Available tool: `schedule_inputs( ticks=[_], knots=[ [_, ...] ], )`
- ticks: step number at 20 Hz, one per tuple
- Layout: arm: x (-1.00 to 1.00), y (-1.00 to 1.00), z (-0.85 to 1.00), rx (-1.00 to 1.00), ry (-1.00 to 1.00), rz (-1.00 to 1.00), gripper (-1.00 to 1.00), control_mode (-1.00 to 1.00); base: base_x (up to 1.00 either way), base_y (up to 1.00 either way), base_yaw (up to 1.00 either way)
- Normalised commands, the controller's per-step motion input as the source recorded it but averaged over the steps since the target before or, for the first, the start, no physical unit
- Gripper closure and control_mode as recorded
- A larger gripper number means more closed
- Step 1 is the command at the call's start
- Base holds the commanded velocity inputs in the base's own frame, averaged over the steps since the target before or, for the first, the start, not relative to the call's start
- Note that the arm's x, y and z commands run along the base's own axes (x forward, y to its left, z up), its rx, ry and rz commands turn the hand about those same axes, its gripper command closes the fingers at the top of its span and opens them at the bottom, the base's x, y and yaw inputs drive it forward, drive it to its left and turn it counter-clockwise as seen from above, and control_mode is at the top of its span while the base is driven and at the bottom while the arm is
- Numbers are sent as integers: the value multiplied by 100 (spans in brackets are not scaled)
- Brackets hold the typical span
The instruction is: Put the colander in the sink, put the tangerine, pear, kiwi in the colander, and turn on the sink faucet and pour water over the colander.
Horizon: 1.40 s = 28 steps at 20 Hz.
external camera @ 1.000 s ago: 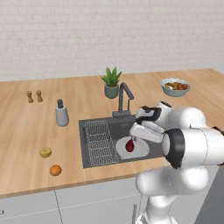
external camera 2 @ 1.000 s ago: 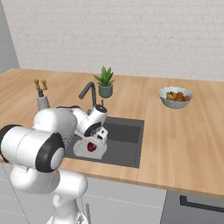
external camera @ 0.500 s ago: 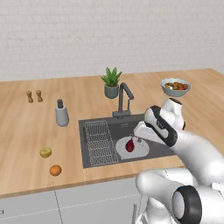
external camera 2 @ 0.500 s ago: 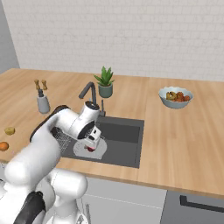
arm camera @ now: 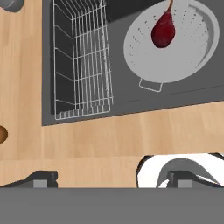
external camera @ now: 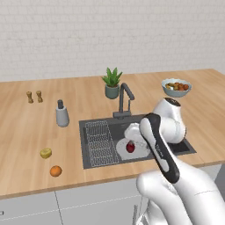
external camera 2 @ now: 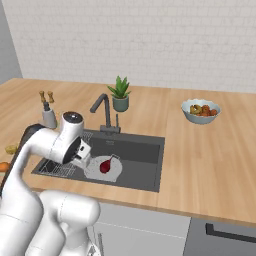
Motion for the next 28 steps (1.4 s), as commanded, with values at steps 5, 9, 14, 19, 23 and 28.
schedule_inputs(
  ticks=[5, 9, 14, 19, 23, 28],
  knots=[
    [-21, 90, 45, -10, -5, 0, -100, -100, 0, 0, 0],
    [-5, 97, 41, -9, 0, 0, -100, -100, 0, 0, 0],
    [2, 99, 21, -2, 2, 3, -100, -100, 0, 0, 0],
    [23, 81, 0, 0, 11, 16, -100, -100, 0, 0, 0],
    [48, 69, -19, 0, 18, 14, -100, -100, 0, 0, 0],
    [21, 64, -32, -7, 16, 17, -100, -100, 0, 0, 0]
  ],
)
